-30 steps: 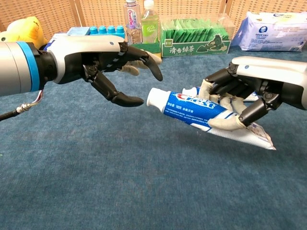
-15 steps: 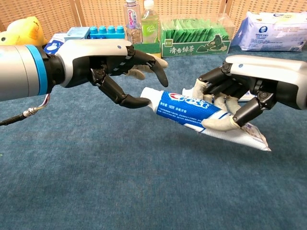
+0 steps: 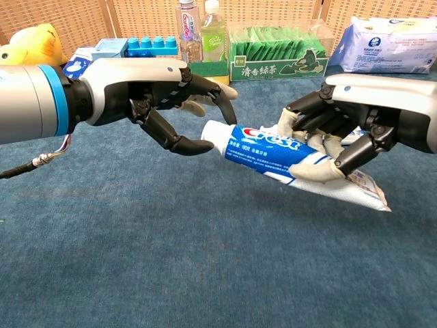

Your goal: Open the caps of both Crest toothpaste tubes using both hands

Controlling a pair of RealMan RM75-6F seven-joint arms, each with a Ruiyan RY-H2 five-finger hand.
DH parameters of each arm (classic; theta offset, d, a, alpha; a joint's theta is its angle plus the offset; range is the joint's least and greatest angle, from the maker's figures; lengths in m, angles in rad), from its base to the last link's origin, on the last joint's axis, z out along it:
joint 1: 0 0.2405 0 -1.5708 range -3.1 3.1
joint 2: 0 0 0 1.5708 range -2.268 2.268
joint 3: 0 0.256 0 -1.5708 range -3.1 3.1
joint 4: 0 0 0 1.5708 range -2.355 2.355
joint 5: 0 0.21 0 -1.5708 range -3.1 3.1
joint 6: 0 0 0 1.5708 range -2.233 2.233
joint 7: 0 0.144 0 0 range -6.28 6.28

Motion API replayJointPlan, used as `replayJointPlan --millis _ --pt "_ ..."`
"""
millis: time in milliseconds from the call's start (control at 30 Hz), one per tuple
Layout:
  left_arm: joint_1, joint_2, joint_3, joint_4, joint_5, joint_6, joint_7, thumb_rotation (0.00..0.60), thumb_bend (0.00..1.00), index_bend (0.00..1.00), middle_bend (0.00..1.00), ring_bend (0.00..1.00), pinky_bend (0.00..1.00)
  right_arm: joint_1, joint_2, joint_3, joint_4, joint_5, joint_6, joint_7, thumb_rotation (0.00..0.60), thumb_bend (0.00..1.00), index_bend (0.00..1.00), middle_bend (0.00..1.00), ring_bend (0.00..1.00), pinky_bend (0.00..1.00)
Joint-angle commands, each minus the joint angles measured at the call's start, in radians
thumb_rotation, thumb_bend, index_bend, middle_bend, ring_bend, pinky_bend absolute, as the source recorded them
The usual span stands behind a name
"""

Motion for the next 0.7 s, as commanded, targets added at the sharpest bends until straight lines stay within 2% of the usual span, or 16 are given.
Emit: replayJointPlan --millis 33,467,700 --pt "-0.001 0.0 0.0 0.0 0.0 0.001 -0.003 0.6 0.33 0.35 0.06 0.0 0.08 0.0 0.002 -0.001 0.001 -0.002 -0.001 0.007 0.6 0.51 0.9 0.69 0.63 0.74" --pt "-0.011 -0.003 0.001 0.008 -0.004 0.001 -0.012 0.6 0.38 0.39 0.07 0.0 0.08 -0.004 0.021 -0.005 -0.008 -0.022 -0.003 0.064 0.6 0.51 0.9 0.69 0.63 0.74" --pt "-0.017 -0.006 -0.004 0.01 -0.009 -0.001 -0.021 0.6 0.45 0.42 0.08 0.0 0.08 -0.008 0.038 -0.008 -0.013 -0.036 -0.007 0.106 0.6 0.51 0.9 0.69 0.63 0.74"
